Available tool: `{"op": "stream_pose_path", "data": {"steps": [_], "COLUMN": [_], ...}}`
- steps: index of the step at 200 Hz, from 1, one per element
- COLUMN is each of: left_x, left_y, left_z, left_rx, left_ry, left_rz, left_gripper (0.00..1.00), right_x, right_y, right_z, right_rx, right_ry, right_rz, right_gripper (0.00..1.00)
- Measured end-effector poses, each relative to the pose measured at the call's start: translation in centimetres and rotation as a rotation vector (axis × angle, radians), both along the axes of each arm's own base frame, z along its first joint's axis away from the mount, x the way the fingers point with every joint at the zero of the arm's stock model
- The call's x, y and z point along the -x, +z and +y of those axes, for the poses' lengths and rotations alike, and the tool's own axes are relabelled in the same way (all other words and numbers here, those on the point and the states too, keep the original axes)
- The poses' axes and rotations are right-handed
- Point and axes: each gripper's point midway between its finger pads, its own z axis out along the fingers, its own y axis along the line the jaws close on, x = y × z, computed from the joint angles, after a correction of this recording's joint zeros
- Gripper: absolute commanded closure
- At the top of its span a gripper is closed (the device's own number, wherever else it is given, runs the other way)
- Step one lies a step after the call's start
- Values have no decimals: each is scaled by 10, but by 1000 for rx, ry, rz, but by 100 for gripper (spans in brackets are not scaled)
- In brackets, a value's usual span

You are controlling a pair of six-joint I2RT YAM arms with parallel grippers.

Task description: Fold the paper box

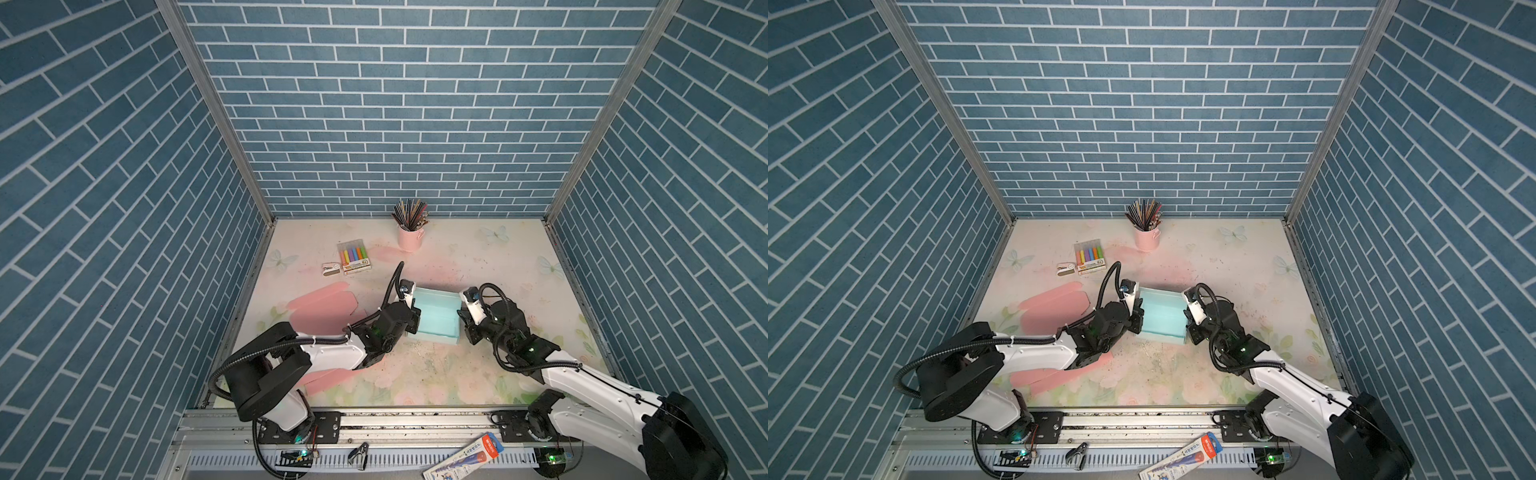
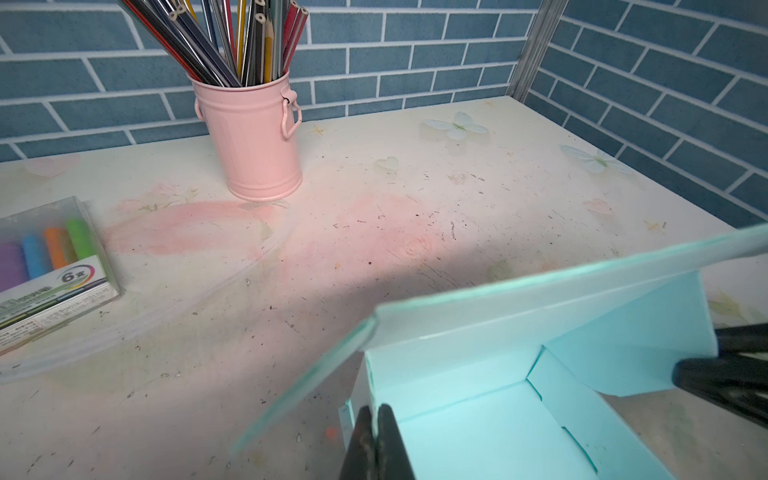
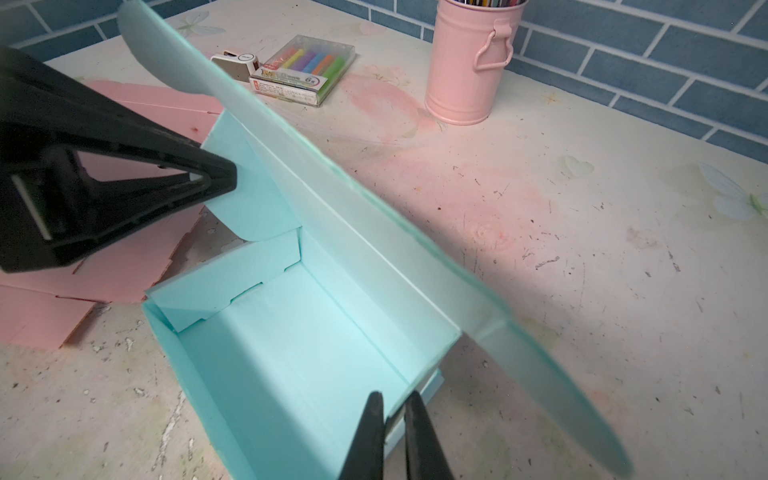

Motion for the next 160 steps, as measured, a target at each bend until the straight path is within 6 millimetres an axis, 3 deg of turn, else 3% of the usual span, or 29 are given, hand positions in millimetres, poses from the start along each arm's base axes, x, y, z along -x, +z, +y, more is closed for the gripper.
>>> {"op": "stream_pose_path", "data": {"steps": [160], "left_x": [29], "left_y": [-7], "left_z": [-5], "left_rx": [81], "left_ry": [60], "left_rz": [-48], "left_gripper": [99], "right_x": [8], "right_y": [-7], "right_z": [-7], "right_rx": [-46], "right_ry": [-38], "right_rz": [31], "right_gripper": [88]}}
